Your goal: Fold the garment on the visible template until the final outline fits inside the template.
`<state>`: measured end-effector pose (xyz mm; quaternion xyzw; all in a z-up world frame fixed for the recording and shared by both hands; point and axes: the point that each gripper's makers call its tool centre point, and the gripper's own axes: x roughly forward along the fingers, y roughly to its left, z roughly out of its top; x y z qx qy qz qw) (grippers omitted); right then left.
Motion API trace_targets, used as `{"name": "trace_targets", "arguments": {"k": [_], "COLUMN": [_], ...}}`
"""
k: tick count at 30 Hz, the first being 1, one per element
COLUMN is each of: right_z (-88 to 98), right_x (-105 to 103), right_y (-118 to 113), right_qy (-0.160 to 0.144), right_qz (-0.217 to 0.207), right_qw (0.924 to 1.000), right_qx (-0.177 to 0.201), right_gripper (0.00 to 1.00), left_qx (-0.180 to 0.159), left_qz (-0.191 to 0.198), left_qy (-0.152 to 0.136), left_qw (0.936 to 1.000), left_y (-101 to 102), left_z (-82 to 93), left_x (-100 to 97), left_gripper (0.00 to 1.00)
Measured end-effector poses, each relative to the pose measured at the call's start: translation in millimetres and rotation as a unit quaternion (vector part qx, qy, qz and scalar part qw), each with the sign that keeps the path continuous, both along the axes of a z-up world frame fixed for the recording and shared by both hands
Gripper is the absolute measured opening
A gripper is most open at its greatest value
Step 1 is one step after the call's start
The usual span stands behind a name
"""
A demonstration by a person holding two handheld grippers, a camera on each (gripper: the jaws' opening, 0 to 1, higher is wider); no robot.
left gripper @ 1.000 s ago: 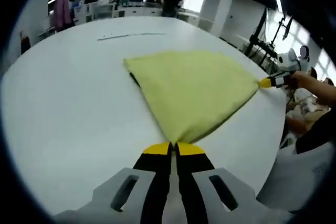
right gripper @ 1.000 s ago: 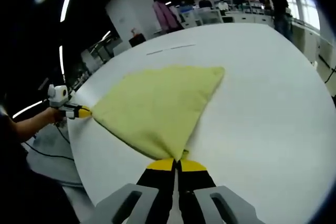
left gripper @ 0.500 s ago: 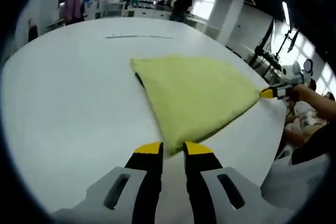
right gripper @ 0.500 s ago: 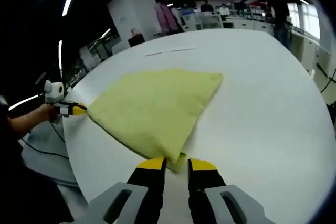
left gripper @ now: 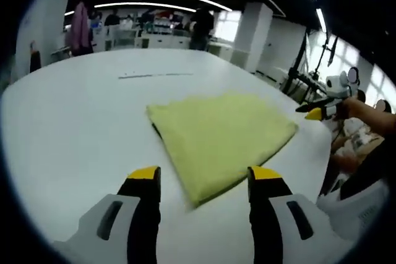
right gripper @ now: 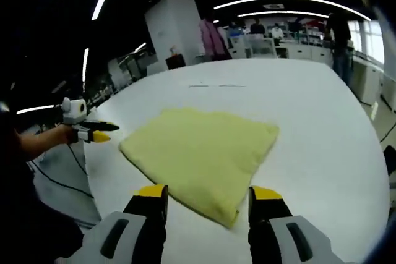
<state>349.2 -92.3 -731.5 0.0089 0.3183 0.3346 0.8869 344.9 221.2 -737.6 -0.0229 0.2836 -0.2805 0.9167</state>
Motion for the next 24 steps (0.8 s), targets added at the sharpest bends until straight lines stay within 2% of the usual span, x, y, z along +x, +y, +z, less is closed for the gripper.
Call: {"name": "trace_targets", "arguments": {"k": [4, 8, 12, 16, 19, 22, 24], "right_z": [15.5, 29.7, 34.9, 35.8, 37.0, 37.9, 36.3], "right_x": [-2, -1, -9, -13, -16, -17, -17], "right_y": [8, 11, 17, 18, 19, 20, 19], "right_qy": [-0.021, -0.047, -0.052, -0.059, -0.065, -0.069, -0.067], "right_qz": [0.014, 0.014, 0.030, 0.033, 0.035, 0.037, 0.036], "right_qw": [0.9996, 0.9985, 0.9977, 0.9974, 0.9970, 0.9967, 0.9969], "right_qx": [0.010, 0.026, 0.031, 0.024, 0.023, 0.023, 0.020], "right_gripper": [0.63, 0.83, 0.86, 0.94, 0.97, 0.99, 0.99], "left_qx": [-0.004, -0.013, -0.014, -0.014, -0.014, -0.043, -0.039], "left_qz": [-0.009, -0.015, -0.019, -0.023, -0.024, -0.020, -0.019], "left_qy": [-0.026, -0.046, -0.064, -0.074, -0.077, -0.085, -0.083], "left_qw": [0.9996, 0.9987, 0.9977, 0.9969, 0.9966, 0.9952, 0.9956], "left_y": [-3, -6, -7, -7, -8, -13, -11], "left_z": [16.4, 30.0, 40.0, 43.9, 44.4, 49.9, 47.2], "left_x": [2.1, 1.8, 0.9, -1.2, -3.0, -6.2, -7.5], "left_gripper": [0.66, 0.74, 0.83, 0.93, 0.96, 0.99, 0.99]}}
